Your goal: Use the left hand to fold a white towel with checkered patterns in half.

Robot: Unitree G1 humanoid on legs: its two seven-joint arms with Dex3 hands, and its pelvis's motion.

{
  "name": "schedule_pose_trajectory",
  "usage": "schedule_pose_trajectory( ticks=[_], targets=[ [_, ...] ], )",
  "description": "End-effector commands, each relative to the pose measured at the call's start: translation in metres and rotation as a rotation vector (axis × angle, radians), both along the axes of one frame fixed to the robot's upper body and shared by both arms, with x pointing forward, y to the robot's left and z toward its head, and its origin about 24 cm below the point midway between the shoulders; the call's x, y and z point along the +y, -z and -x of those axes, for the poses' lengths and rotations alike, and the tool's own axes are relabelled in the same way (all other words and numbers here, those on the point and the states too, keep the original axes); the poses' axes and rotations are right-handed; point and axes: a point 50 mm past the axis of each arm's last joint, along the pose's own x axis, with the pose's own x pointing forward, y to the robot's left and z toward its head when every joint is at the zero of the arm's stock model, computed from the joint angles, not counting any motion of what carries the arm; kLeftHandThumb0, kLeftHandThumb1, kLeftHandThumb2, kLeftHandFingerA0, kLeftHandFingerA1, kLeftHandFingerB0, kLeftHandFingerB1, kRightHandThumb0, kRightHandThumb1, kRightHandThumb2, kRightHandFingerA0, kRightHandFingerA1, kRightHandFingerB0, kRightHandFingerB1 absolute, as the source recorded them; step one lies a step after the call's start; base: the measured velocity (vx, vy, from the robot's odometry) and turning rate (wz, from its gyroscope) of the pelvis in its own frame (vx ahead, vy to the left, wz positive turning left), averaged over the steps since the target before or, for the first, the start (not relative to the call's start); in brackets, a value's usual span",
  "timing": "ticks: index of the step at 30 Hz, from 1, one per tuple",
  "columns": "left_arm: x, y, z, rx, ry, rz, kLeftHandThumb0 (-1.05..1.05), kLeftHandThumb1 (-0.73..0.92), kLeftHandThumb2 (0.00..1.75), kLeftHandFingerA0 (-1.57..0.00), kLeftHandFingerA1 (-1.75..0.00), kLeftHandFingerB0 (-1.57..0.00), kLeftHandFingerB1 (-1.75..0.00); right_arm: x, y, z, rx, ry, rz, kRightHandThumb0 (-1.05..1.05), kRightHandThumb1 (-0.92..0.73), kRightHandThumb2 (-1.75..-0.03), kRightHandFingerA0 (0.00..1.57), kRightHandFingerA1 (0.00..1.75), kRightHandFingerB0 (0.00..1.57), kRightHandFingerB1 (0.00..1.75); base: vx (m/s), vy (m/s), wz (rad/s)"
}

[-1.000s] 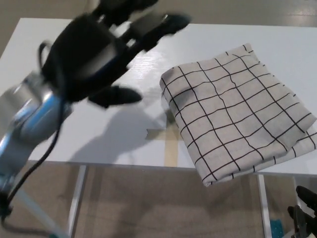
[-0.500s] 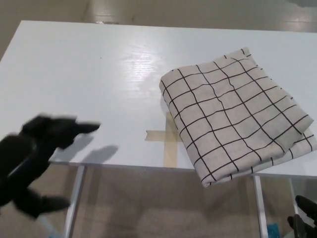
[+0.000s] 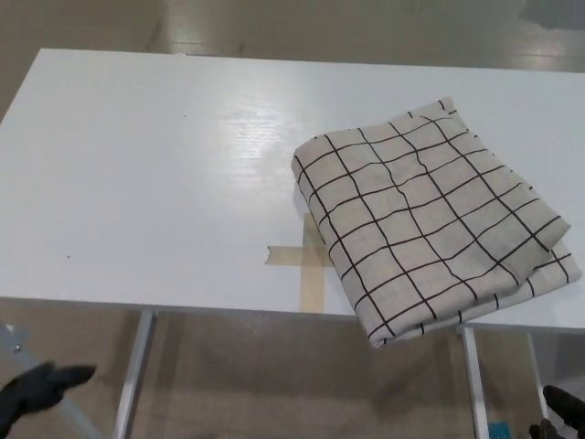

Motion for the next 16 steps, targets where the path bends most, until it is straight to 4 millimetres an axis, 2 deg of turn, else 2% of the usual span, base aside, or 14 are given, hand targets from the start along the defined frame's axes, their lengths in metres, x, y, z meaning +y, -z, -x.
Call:
schedule_pose_trajectory(
  ticks=[1,7,16],
  targets=[
    [0.0247,0.0797,0.0499,0.276,-0.523,0.448,-0.70,0.51,0.57,-0.31,-0.33,-0.29,-0.30,-0.0017,0.0107,0.0173,0.071,-0.020,0.001,-0.55,-0.72,-0.62,0.59,0.52,0.65,0.44,0.00,0.000,0.00],
    [0.0264,0.0853,0.0490,0.314,-0.525,0.396,-0.73,0.56,0.58,-0.31,-0.34,-0.29,-0.31,-0.0029,0.0090,0.0140,0.058,-0.020,-0.003,-0.55,-0.72,-0.62,0.59,0.53,0.65,0.43,0.00,0.000,0.00],
    [0.0284,0.0863,0.0424,0.327,-0.520,0.415,-0.75,0.56,0.58,-0.31,-0.34,-0.28,-0.30,-0.0033,0.0069,0.0103,0.037,-0.022,-0.007,-0.57,-0.71,-0.61,0.58,0.52,0.65,0.43,0.00,0.000,0.00]
  ],
)
